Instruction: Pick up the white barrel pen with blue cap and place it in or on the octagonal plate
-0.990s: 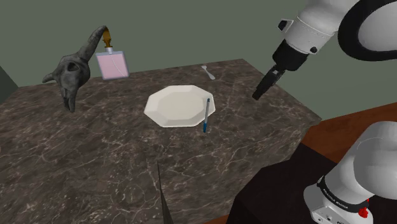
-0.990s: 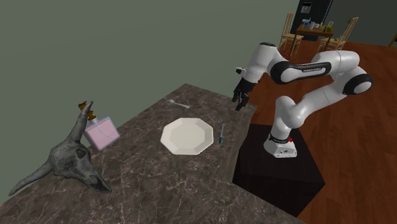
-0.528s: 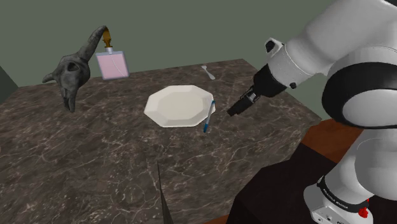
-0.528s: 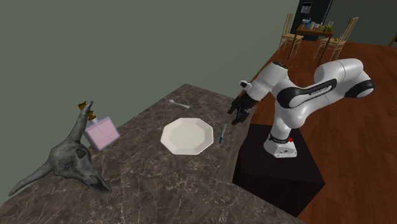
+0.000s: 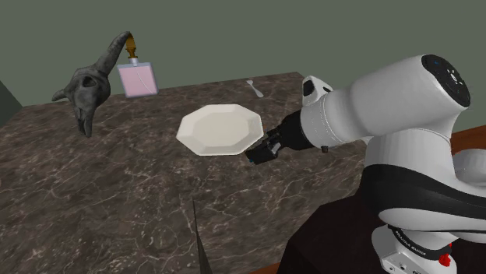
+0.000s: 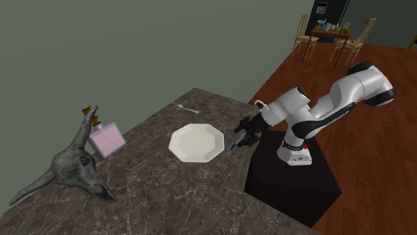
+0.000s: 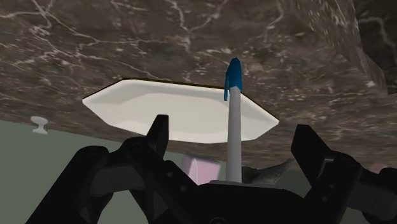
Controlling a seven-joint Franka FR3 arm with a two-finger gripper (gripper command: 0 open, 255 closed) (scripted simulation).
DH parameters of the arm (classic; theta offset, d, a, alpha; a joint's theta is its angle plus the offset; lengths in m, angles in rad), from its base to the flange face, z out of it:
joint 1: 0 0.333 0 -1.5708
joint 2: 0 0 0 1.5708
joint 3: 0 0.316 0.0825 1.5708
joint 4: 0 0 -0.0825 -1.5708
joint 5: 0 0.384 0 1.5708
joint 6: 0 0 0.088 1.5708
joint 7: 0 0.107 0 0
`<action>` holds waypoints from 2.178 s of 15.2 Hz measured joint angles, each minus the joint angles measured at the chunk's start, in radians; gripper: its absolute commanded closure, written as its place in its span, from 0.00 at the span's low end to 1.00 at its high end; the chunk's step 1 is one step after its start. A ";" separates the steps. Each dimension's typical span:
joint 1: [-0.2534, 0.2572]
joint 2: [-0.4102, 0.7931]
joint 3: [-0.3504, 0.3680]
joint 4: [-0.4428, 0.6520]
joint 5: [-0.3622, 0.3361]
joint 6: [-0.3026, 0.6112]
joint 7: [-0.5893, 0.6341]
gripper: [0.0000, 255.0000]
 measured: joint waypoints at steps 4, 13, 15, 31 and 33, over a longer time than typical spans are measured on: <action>-0.052 0.071 0.049 0.008 -0.007 0.082 0.011 0.00; -0.084 0.112 0.076 0.013 -0.013 0.125 0.015 1.00; -0.084 0.112 0.076 0.013 -0.013 0.125 0.015 1.00; -0.067 0.070 0.014 0.072 -0.023 0.021 -0.012 1.00; -0.066 0.061 -0.003 0.092 -0.028 -0.008 -0.019 1.00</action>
